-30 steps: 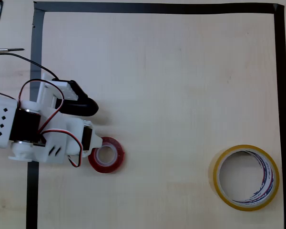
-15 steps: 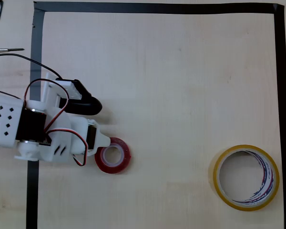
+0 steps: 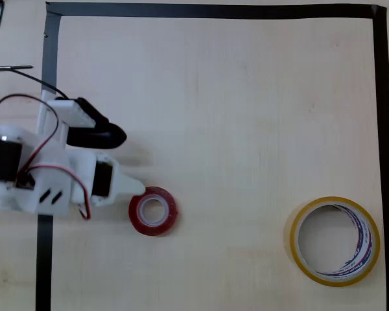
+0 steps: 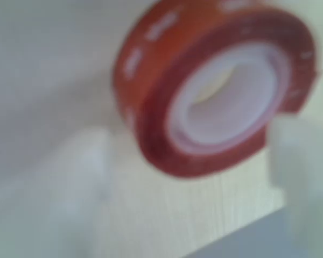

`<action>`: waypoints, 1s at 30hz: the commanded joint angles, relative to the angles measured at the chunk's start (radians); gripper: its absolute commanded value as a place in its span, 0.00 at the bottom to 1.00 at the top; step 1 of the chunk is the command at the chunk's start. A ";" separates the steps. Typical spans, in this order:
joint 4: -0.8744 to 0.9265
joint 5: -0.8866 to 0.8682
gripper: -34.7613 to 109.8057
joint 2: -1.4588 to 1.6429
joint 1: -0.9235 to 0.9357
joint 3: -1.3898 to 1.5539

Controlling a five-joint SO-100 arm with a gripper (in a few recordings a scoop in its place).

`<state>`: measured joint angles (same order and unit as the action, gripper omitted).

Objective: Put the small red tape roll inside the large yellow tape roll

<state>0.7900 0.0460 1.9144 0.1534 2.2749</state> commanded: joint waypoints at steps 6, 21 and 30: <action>-0.028 -0.009 0.35 -0.198 0.063 -0.189; -0.025 -0.003 0.28 -0.374 0.075 -0.299; -0.023 -0.003 0.24 -0.376 0.071 -0.298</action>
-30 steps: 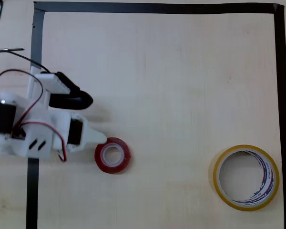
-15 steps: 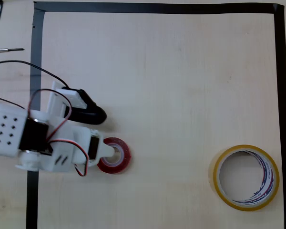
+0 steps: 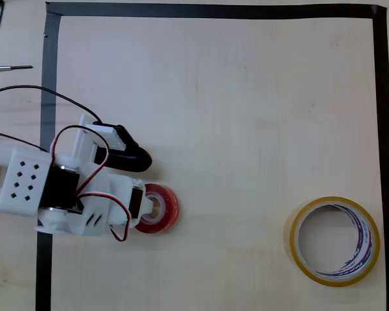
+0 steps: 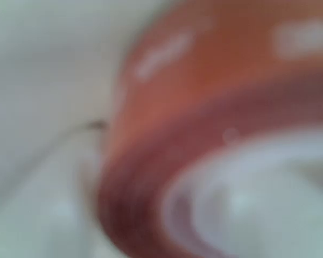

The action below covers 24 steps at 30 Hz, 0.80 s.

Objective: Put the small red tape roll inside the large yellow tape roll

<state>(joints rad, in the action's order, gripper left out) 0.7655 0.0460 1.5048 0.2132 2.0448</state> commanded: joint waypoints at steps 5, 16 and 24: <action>0.006 -0.008 0.24 0.143 0.012 -0.029; 0.000 -0.002 0.24 0.502 -0.015 0.058; -0.160 -0.002 0.24 0.528 -0.025 0.055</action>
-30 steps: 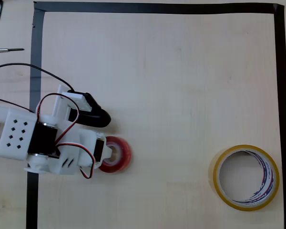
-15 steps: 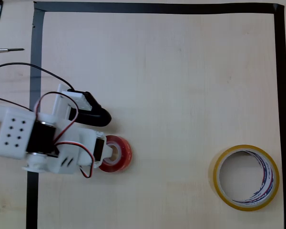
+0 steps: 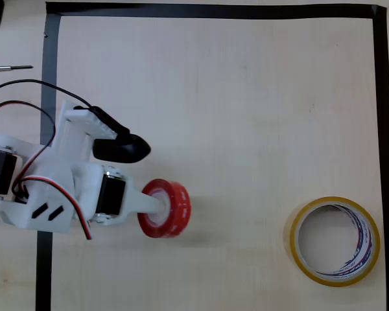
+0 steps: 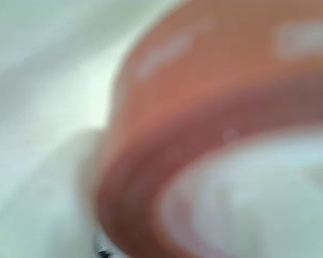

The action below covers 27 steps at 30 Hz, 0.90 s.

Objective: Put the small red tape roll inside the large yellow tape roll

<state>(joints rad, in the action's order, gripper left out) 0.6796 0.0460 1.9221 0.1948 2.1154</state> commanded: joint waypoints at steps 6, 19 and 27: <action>-0.250 -0.002 0.24 0.032 -0.017 -0.023; -0.434 -0.025 0.24 -0.241 -0.037 -0.247; -0.511 -0.049 0.24 -0.353 -0.048 -0.348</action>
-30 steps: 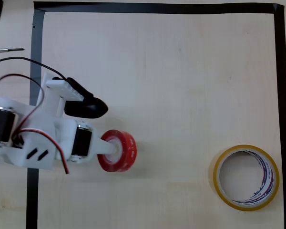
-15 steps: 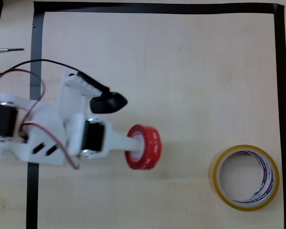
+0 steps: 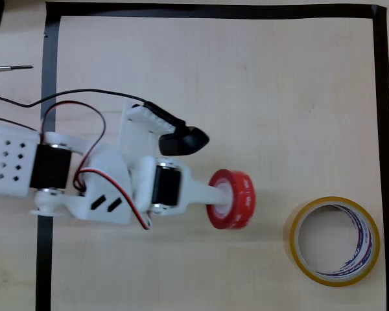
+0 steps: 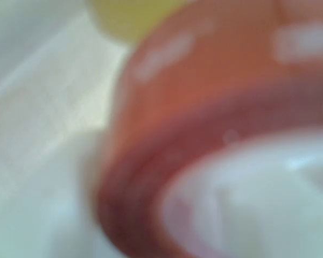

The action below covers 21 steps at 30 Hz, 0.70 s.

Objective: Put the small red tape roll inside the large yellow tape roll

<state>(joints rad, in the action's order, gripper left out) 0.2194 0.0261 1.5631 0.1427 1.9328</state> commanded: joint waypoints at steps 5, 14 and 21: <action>-0.115 -0.035 0.24 -0.084 -0.002 -0.225; -0.114 -0.087 0.24 -0.241 0.018 -0.468; -0.028 -0.147 0.24 -0.388 0.034 -0.715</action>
<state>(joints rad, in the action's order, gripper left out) 0.1672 -0.0721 1.1536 0.1611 1.4312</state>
